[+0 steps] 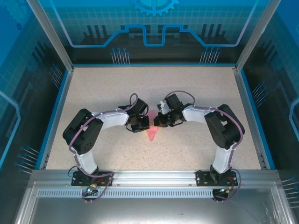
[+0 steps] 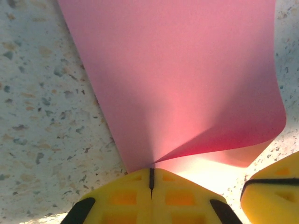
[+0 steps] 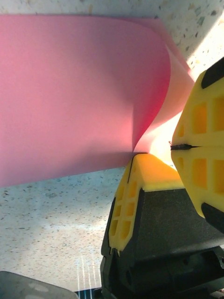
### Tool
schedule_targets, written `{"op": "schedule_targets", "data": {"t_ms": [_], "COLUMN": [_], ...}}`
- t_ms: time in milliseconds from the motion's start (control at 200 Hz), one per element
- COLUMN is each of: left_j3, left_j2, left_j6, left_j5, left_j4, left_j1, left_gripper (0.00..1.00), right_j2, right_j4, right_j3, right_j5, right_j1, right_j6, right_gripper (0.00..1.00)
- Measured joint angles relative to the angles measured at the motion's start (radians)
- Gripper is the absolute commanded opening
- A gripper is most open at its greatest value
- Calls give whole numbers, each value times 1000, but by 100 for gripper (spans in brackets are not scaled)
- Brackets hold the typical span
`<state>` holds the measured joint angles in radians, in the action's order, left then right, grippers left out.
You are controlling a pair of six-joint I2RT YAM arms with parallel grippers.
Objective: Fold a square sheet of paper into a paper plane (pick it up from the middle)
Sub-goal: Third fold the triangle at the center of the table.
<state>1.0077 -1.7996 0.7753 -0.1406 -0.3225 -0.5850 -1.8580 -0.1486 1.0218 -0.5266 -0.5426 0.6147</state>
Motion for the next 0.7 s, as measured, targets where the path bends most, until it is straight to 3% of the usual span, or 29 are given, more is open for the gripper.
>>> {"op": "schedule_targets", "data": {"t_ms": [410,700], "left_j3": [84,103], "left_j2": [-40,-55], "left_j6": [-26,-42], "left_j5": [98,112], "left_j4": [-113,-136], "left_j1": [-42,-47], "left_gripper": [0,0], "right_j2": [-73,-72], "right_j4": [-48,-58], "right_j3": [31,45], "right_j5": [36,61], "right_j1": [27,162], "right_j6": [-21,9], "right_gripper": [0,0]}}
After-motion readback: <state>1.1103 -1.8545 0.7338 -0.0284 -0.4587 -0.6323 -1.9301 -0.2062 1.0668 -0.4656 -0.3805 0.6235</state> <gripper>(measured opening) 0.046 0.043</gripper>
